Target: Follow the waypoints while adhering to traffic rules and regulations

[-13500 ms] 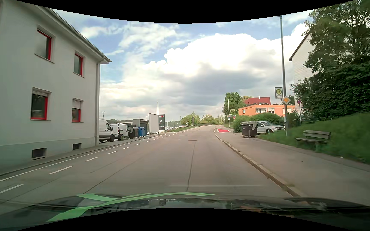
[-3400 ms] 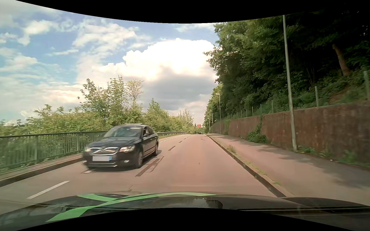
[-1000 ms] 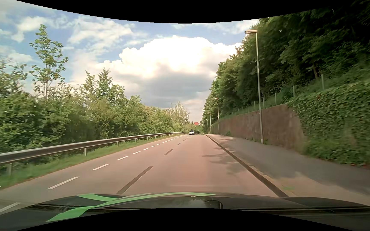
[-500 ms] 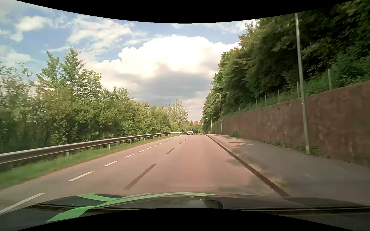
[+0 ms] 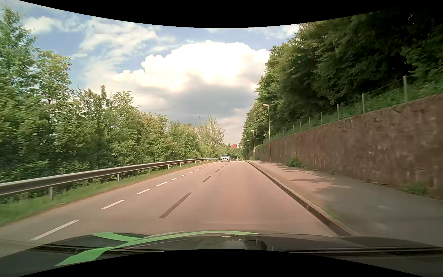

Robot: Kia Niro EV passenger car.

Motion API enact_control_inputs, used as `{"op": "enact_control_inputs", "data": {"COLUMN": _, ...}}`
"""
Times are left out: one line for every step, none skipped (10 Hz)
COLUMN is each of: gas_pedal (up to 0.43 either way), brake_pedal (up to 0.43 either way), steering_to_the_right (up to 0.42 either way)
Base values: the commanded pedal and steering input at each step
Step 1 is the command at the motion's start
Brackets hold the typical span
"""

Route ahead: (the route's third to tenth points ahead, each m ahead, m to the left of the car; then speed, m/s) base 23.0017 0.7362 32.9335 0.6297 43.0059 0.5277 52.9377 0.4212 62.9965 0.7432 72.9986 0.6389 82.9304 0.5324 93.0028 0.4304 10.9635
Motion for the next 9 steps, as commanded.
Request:
{"op": "enact_control_inputs", "data": {"gas_pedal": 0.189, "brake_pedal": 0.0, "steering_to_the_right": -0.001}}
{"op": "enact_control_inputs", "data": {"gas_pedal": 0.189, "brake_pedal": 0.0, "steering_to_the_right": -0.001}}
{"op": "enact_control_inputs", "data": {"gas_pedal": 0.189, "brake_pedal": 0.0, "steering_to_the_right": 0.0}}
{"op": "enact_control_inputs", "data": {"gas_pedal": 0.189, "brake_pedal": 0.0, "steering_to_the_right": 0.0}}
{"op": "enact_control_inputs", "data": {"gas_pedal": 0.189, "brake_pedal": 0.0, "steering_to_the_right": 0.0}}
{"op": "enact_control_inputs", "data": {"gas_pedal": 0.189, "brake_pedal": 0.0, "steering_to_the_right": 0.0}}
{"op": "enact_control_inputs", "data": {"gas_pedal": 0.189, "brake_pedal": 0.0, "steering_to_the_right": 0.0}}
{"op": "enact_control_inputs", "data": {"gas_pedal": 0.189, "brake_pedal": 0.0, "steering_to_the_right": 0.0}}
{"op": "enact_control_inputs", "data": {"gas_pedal": 0.189, "brake_pedal": 0.0, "steering_to_the_right": 0.0}}
